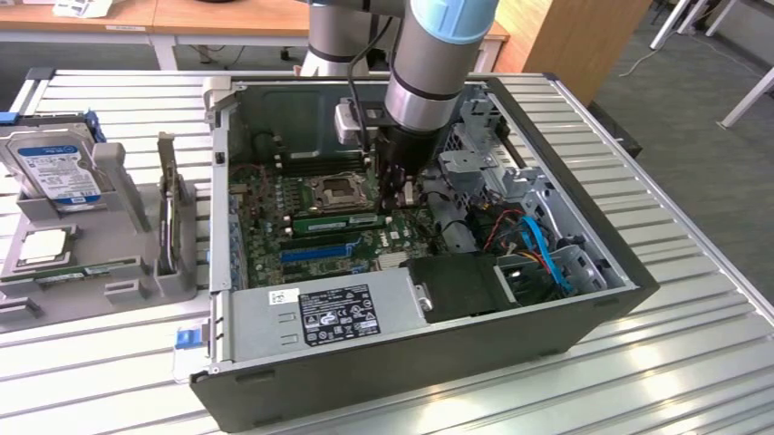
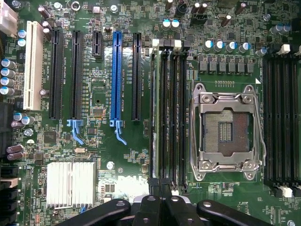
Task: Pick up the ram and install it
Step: 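Press down the ram until it locks into place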
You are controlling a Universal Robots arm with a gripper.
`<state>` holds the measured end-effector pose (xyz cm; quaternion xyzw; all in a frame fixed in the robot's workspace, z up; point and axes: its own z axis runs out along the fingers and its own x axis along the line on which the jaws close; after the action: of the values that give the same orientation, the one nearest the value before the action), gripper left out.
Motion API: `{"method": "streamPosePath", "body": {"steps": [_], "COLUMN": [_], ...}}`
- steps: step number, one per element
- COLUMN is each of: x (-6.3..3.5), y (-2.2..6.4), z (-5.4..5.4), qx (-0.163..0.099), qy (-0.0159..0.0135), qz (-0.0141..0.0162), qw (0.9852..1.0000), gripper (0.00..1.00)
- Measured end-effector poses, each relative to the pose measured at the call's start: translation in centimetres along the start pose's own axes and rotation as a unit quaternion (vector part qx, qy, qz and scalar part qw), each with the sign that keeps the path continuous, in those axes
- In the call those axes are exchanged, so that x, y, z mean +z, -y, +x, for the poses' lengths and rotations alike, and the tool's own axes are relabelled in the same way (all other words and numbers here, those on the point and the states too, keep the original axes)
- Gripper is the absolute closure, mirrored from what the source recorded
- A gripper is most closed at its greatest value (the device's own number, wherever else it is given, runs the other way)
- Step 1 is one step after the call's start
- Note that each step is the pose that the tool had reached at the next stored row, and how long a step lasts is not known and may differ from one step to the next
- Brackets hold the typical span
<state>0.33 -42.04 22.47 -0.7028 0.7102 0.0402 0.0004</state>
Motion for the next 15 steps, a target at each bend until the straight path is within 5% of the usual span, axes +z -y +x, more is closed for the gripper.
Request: {"method": "streamPosePath", "body": {"steps": [15], "x": [0.21], "y": [0.01], "z": [0.03], "qx": [0.0], "qy": [0.0], "qz": [0.0001], "qw": [1.0], "gripper": [0.9]}}
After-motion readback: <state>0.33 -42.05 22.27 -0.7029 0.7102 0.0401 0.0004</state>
